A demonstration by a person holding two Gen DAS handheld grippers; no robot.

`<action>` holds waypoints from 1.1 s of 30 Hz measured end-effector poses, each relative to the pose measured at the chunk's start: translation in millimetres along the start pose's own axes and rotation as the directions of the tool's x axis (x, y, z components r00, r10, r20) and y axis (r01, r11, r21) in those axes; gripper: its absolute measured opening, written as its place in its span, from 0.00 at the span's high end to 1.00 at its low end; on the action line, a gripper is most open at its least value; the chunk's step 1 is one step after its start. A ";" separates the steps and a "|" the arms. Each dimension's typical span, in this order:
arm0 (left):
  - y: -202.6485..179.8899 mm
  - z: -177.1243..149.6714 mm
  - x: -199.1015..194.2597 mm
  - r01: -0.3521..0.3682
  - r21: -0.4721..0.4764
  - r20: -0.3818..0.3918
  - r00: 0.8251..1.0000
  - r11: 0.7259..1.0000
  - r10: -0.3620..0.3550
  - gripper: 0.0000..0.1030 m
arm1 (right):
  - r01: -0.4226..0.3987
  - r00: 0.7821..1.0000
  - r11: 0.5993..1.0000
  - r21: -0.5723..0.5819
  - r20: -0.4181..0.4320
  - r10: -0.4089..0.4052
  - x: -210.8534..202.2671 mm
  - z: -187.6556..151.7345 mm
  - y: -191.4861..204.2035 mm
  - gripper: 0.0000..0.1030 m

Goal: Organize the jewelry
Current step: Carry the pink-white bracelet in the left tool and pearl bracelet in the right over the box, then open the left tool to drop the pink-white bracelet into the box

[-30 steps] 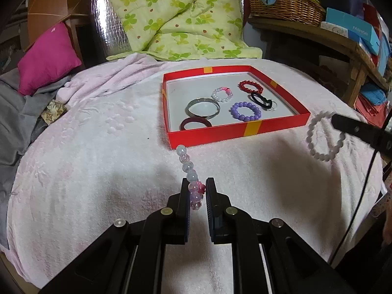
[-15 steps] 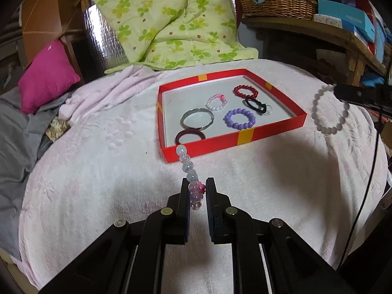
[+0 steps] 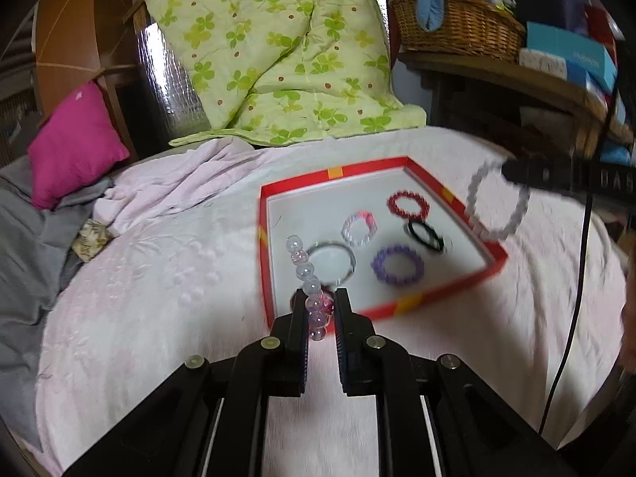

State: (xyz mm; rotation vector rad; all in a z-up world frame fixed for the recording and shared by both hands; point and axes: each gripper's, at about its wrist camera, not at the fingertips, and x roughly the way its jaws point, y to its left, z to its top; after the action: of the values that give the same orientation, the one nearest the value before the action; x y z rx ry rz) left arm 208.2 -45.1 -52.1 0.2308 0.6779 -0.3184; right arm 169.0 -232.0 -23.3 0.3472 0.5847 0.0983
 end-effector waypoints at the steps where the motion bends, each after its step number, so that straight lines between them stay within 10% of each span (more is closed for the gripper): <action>1: 2.2 3.8 4.9 0.009 -0.010 -0.001 1.000 1.000 -0.009 0.88 | -0.009 1.000 1.000 0.009 -0.009 0.009 6.2 2.4 -1.0 0.90; 9: 2.6 17.0 56.1 0.125 -0.064 -0.052 0.990 0.990 -0.128 0.88 | -0.018 0.995 0.998 0.065 -0.093 0.024 43.5 -5.7 -16.5 0.90; 28: -15.3 7.8 100.4 0.108 -0.011 -0.122 0.987 0.994 -0.108 0.88 | 0.045 0.979 0.993 0.113 -0.203 -0.022 93.7 -22.2 -38.2 0.90; 33: -18.8 6.6 96.6 0.071 0.018 -0.116 0.991 0.997 -0.069 0.64 | 0.085 0.981 0.991 0.100 -0.185 -0.065 92.3 -20.8 -40.8 0.87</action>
State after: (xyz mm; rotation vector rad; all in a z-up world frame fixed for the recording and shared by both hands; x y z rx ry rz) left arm 276.0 -85.1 -111.4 0.2482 0.7985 -0.3818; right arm 233.9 -246.7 -102.0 0.4234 0.7851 0.0257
